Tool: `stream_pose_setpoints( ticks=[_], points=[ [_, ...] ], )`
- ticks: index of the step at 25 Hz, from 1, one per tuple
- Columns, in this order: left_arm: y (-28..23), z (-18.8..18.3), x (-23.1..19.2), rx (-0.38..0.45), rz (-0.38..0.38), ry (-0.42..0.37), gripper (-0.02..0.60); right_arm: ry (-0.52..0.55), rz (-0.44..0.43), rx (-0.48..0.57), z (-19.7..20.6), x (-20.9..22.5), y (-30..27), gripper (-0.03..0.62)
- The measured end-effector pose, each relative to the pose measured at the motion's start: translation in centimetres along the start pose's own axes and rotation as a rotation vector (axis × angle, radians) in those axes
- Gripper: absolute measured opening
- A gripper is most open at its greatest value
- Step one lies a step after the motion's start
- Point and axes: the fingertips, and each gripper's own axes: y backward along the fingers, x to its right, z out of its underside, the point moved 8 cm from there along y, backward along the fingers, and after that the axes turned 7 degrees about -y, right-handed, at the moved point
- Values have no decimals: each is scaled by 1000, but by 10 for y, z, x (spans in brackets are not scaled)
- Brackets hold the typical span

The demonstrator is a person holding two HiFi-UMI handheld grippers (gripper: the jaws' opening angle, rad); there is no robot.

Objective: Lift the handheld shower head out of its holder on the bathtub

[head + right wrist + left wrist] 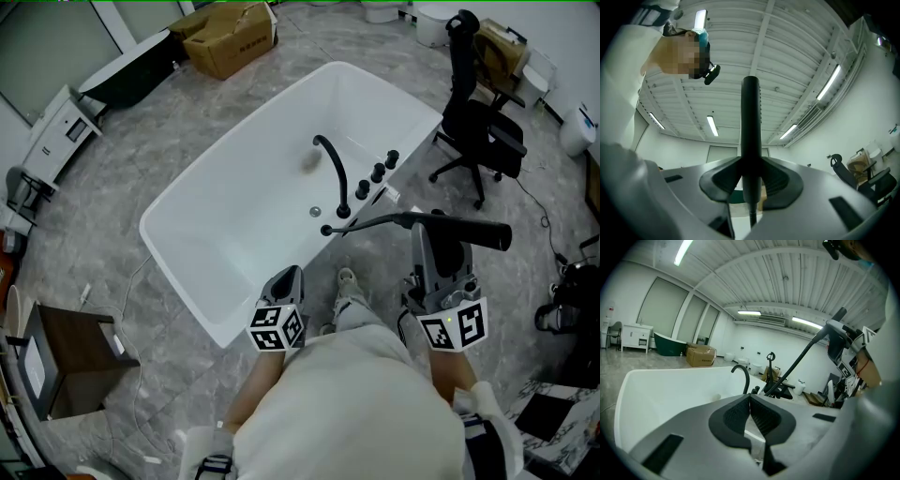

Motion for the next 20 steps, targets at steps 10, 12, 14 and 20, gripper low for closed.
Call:
stream_pose_setpoints(
  ticks=[10, 12, 14, 20],
  points=[
    [1, 2, -2, -6, 0, 11, 21, 6, 9, 10, -6, 1, -3, 140],
    [-2, 3, -2, -7, 2, 12, 21, 1, 8, 6, -3, 3, -4, 140],
    [-4, 4, -2, -8, 3, 11, 21, 2, 12, -3, -1, 4, -5, 140],
    [-3, 4, -3, -13, 0, 19, 21, 22, 29, -25, 2, 2, -8, 140]
  ],
)
